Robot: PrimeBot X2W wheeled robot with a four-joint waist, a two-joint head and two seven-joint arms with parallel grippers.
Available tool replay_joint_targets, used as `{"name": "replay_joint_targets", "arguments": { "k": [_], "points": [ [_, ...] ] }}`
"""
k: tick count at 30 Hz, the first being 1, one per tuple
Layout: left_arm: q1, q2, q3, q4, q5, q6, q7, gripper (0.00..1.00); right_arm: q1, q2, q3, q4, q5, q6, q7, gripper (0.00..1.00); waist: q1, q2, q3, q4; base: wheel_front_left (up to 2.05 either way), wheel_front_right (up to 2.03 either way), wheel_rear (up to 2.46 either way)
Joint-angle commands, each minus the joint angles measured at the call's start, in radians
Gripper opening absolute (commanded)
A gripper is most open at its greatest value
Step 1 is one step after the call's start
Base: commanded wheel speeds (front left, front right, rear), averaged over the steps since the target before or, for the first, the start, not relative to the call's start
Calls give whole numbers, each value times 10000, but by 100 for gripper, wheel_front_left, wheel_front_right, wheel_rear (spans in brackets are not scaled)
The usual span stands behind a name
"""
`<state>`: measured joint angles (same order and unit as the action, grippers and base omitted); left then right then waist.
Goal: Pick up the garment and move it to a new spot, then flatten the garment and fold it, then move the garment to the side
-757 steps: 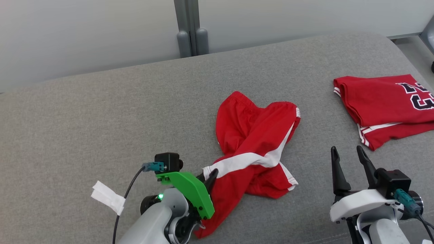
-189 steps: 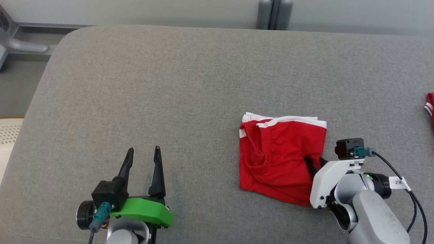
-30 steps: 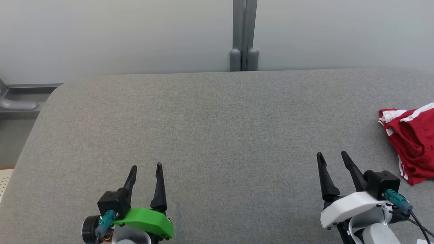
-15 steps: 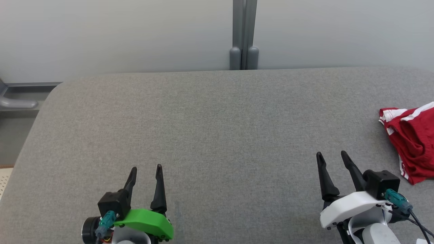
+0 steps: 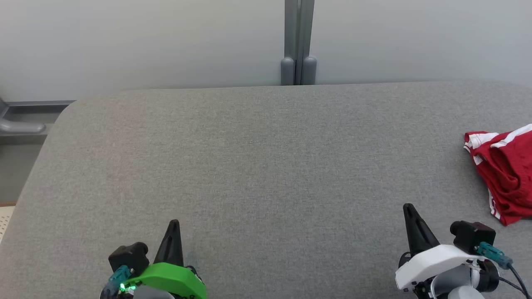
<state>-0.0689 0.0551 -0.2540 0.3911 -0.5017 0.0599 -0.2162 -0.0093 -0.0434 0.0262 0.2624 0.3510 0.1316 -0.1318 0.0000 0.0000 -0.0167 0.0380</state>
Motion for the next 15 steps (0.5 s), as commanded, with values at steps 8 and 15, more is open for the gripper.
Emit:
{"name": "replay_joint_targets", "arguments": {
  "k": [8, 15],
  "points": [
    [-196, -2, 527, -344, -1447, -285, 398, 0, -339, -28, -205, -172, 1660, -2, 318, 0, 0, 0, 14, -28, 0, 0, 0],
    [-226, -5, 842, -460, -2408, -449, 682, 0, -409, -33, -326, -180, 2745, -3, 530, 0, 0, 0, 25, -50, 0, 0, 0]
  ]
}}
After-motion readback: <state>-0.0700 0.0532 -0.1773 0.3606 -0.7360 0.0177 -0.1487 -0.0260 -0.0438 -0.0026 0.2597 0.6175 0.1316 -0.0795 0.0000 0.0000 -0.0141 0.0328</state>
